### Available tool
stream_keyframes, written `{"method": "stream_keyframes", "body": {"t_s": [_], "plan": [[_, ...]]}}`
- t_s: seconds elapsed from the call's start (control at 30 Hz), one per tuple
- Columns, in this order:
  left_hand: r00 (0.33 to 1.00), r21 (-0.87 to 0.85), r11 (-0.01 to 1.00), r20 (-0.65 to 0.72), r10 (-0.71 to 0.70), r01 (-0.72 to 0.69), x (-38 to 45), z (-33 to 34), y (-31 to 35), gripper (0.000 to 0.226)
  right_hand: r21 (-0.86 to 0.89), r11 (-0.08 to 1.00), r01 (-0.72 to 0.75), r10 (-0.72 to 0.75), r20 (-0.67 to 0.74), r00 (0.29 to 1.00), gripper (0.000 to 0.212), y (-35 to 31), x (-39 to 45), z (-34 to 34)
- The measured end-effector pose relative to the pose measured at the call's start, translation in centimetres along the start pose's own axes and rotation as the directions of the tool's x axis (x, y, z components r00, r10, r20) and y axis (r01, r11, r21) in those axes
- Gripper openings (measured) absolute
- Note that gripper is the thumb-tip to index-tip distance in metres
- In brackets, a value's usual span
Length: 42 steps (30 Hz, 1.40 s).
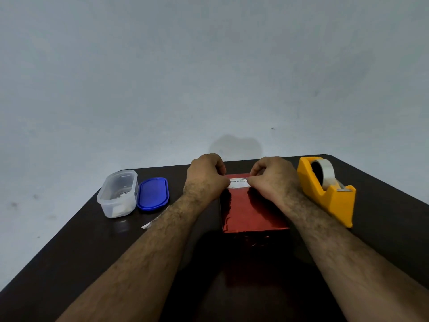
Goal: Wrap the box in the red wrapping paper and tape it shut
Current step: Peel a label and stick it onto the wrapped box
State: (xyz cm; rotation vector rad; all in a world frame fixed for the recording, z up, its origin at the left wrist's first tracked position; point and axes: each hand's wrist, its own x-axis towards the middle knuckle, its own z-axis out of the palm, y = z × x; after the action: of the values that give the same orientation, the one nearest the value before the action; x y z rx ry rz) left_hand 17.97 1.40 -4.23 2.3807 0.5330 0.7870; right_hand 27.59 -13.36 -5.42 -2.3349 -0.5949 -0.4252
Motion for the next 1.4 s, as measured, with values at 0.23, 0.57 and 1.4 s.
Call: {"method": "stream_keyframes", "body": {"t_s": [0.23, 0.57, 1.4], "plan": [[0.999, 0.034, 0.999, 0.032, -0.016, 0.015, 0.2, -0.2, -0.5, 0.023, -0.005, 0.998, 0.056, -0.055, 0.081, 0.995, 0.009, 0.8, 0.3, 0.1], [0.995, -0.028, 0.998, 0.077, 0.058, -0.056, -0.2, 0.1, -1.4, 0.016, -0.065, 0.978, 0.198, -0.199, -0.006, 0.980, 0.015, 0.9, -0.3, 0.0], [0.982, -0.304, 0.952, -0.184, -0.031, -0.027, 0.0, 0.3, -2.8, 0.012, -0.007, 0.997, 0.071, -0.070, -0.251, 0.965, 0.010, 0.7, -0.2, -0.5]]}}
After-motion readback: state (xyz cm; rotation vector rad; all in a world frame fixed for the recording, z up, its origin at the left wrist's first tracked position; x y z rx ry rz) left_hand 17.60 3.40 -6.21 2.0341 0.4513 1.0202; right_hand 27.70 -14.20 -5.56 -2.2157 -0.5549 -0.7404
